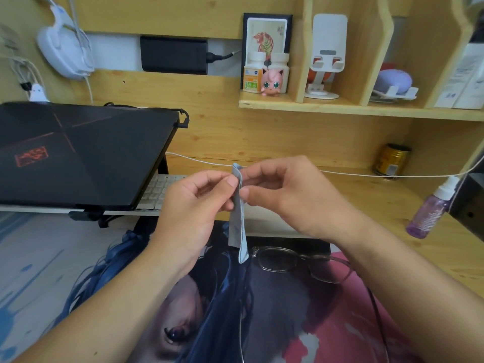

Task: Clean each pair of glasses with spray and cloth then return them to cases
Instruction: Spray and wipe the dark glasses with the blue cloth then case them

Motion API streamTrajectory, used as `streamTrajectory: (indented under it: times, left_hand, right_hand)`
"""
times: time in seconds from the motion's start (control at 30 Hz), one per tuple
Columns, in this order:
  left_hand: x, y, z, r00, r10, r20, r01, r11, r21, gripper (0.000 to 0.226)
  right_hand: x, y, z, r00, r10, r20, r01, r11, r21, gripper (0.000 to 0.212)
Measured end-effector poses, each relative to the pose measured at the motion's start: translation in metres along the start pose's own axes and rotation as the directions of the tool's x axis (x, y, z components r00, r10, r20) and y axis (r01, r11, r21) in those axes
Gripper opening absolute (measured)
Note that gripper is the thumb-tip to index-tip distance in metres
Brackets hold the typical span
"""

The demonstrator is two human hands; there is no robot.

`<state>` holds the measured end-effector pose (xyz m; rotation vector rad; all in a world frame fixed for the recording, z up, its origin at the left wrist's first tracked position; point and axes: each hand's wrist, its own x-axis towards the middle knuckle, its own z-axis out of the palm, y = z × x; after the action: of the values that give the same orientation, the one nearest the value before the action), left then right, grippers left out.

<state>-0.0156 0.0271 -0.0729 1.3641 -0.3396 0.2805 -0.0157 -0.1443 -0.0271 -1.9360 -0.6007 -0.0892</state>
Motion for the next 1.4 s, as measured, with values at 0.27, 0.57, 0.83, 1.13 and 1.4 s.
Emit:
streamTrajectory:
  times: [0.27,0.57,0.83,1.13,1.4]
  left_hand:
    - [0.000,-0.001,0.000,1.000,0.006,-0.012,-0.005,0.998,0.065,0.008]
    - [0.000,0.000,-0.001,0.997,-0.036,0.065,0.035,0.999,0.017,0.011]
    - [0.032,-0.004,-0.004,0.973,-0.136,-0.188,0.124,0.990,-0.072,0.021]
    - [0.053,-0.008,-0.016,0.998,0.055,0.018,-0.058,0.950,0.308,0.018]
    - [0.006,-0.037,-0.039,0.970,0.044,0.238,-0.188,0.756,0.627,0.034]
  right_hand:
    - [-0.002,-0.004,-0.002,0.997,0.013,0.071,-0.008,0.997,-0.070,0.028]
    - [0.002,0.002,0.001,0.999,0.015,-0.050,-0.013,0.998,0.057,0.010]
    - [0.015,0.045,-0.048,0.825,0.414,-0.384,-0.331,0.905,0.266,0.004]
    - [-0.026,0.046,-0.093,0.940,0.147,-0.307,-0.122,0.987,0.100,0.012]
    - [-0.086,0.079,-0.095,0.965,0.132,-0.226,-0.169,0.973,-0.156,0.027]
